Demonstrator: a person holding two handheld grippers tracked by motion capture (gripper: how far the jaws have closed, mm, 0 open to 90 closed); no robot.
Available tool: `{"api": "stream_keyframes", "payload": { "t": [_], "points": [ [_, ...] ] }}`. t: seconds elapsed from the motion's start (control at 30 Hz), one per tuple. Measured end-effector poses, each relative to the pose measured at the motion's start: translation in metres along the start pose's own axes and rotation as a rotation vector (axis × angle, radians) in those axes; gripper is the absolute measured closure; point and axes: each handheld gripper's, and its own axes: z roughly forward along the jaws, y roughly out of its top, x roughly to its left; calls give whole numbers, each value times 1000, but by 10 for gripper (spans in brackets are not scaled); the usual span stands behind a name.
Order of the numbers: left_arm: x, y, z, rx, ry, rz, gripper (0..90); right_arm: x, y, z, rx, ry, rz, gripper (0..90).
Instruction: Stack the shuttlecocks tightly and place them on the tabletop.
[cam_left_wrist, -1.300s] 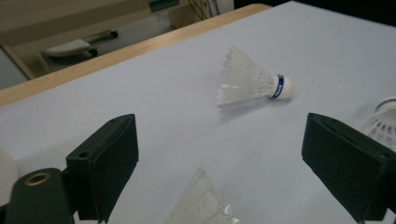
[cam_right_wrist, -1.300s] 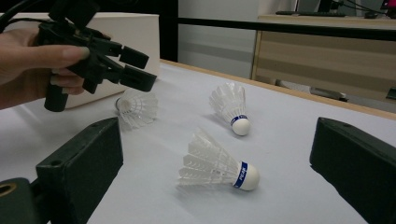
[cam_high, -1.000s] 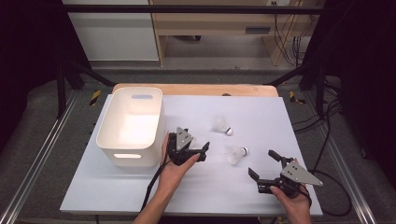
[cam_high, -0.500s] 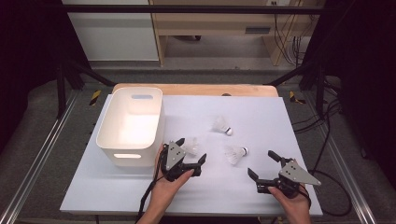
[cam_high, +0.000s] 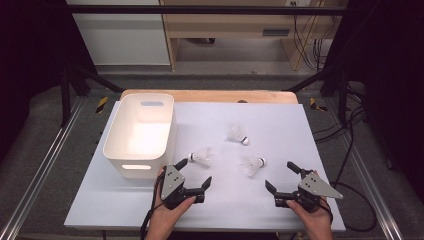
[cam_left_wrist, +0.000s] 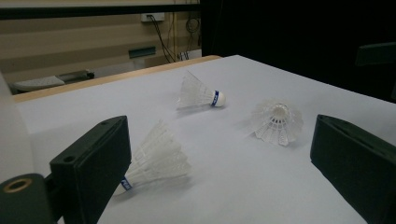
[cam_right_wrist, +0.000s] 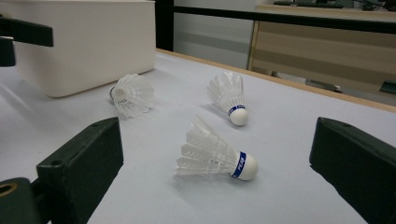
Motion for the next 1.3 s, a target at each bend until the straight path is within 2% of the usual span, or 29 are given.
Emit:
{"api": "stream_keyframes", "payload": {
  "t": [0.03, 0.13, 0.2, 0.23, 0.33, 0.37, 0.4, 0.57, 0.63, 0.67, 0.73, 0.93, 1.03, 1.3],
  "points": [
    [1, -2, -9, -8, 14, 6, 53, 0, 0, 0, 4, -1, 2, 33],
    [3, -4, -18, -13, 24, 17, 53, 1, -1, 0, 4, -2, 5, 33],
    [6, -7, -30, -24, 43, 15, 53, 1, -1, 1, 8, -5, 3, 33],
    [9, -10, -41, -34, 61, 16, 53, 0, -1, 1, 10, -10, -7, 34],
    [12, -12, -50, -44, 78, 19, 52, 1, -2, 2, 17, -13, -1, 36],
    [18, -13, -59, -50, 106, 26, 51, 1, -2, 2, 21, -17, 1, 38],
    [18, -13, -59, -50, 106, 26, 51, 1, -2, 2, 21, -17, 1, 38],
    [32, -15, -77, -73, 150, 0, 50, 1, -2, 2, 28, -24, -2, 40],
    [41, -17, -85, -87, 176, -25, 50, 0, -3, 2, 32, -29, 1, 43],
    [41, -17, -85, -87, 176, -25, 49, 0, -3, 3, 35, -35, 3, 46],
    [50, -21, -91, -93, 201, -39, 49, 0, -4, 3, 39, -41, 4, 53],
    [61, -26, -99, -106, 251, -33, 49, 1, -4, 5, 52, -39, 1, 57],
    [69, -30, -105, -126, 278, -55, 50, 1, -4, 5, 56, -31, 11, 59],
    [77, -32, -111, -130, 318, -29, 49, 4, 0, 10, 113, -22, 8, 75]
  ]
}}
